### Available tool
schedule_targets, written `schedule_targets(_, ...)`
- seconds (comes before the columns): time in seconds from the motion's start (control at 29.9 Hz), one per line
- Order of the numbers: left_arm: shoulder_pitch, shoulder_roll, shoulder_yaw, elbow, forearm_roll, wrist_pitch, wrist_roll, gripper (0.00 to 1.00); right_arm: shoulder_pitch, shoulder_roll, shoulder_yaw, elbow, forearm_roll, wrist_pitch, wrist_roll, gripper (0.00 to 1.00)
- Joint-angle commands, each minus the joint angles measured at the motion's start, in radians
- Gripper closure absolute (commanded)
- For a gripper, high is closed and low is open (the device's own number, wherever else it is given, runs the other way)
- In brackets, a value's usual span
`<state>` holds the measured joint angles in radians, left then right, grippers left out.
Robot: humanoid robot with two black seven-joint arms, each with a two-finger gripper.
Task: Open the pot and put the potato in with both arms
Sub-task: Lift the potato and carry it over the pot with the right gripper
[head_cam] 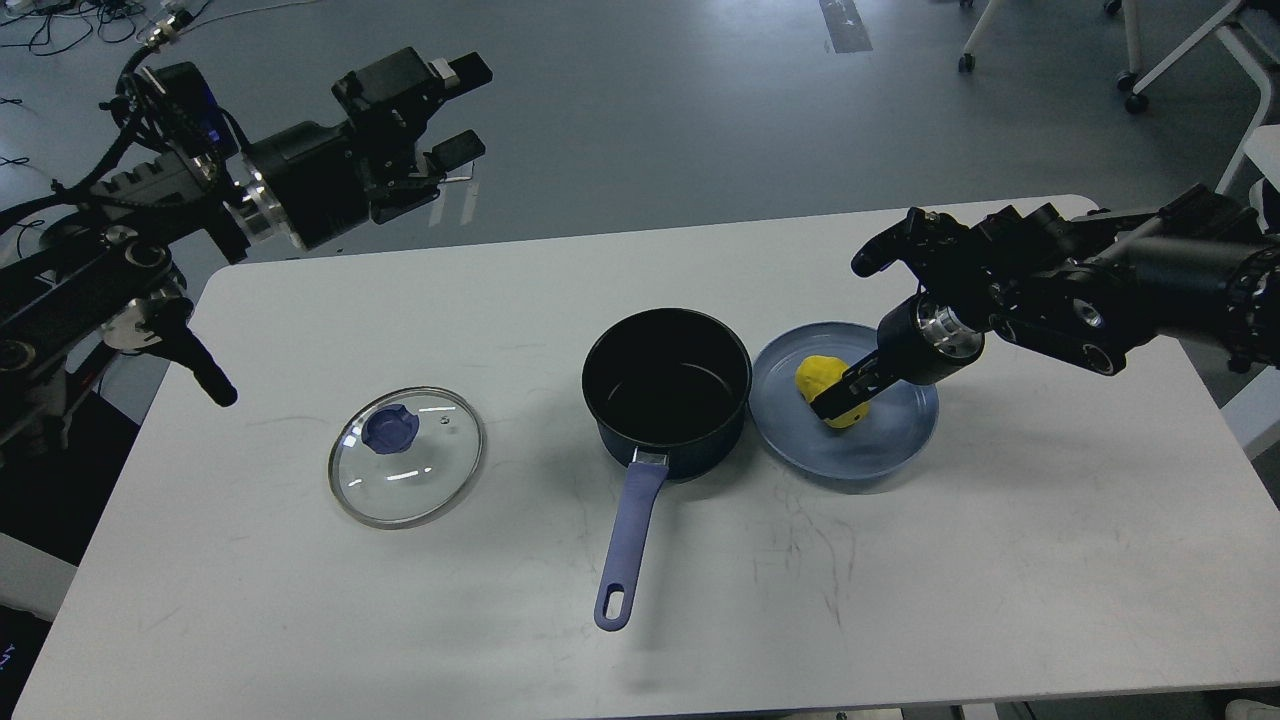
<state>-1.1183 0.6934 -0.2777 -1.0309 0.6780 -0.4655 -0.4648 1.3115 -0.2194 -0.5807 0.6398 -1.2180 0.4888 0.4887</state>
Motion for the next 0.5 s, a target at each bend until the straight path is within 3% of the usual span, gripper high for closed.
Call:
schedule_targets(0.0,0.000,0.000,-0.005,0.000,0.000,-0.001,0.000,0.03,0.029,-0.035,0.001,0.020,-0.002,0.000,0.000,0.80)
schedule_targets(0.23,0.000,0.000,-0.015,-0.006,0.000,-0.013,0.011,0.03,0.219,-0.187,0.009,0.202,0.000,0.000,0.000,0.77)
schedule_targets(0.47,-0.002,0.001,-0.017,-0.006,-0.001,-0.015,0.011,0.03,0.295,-0.129,0.054,0.228,0.011,0.000,0.000,0.77)
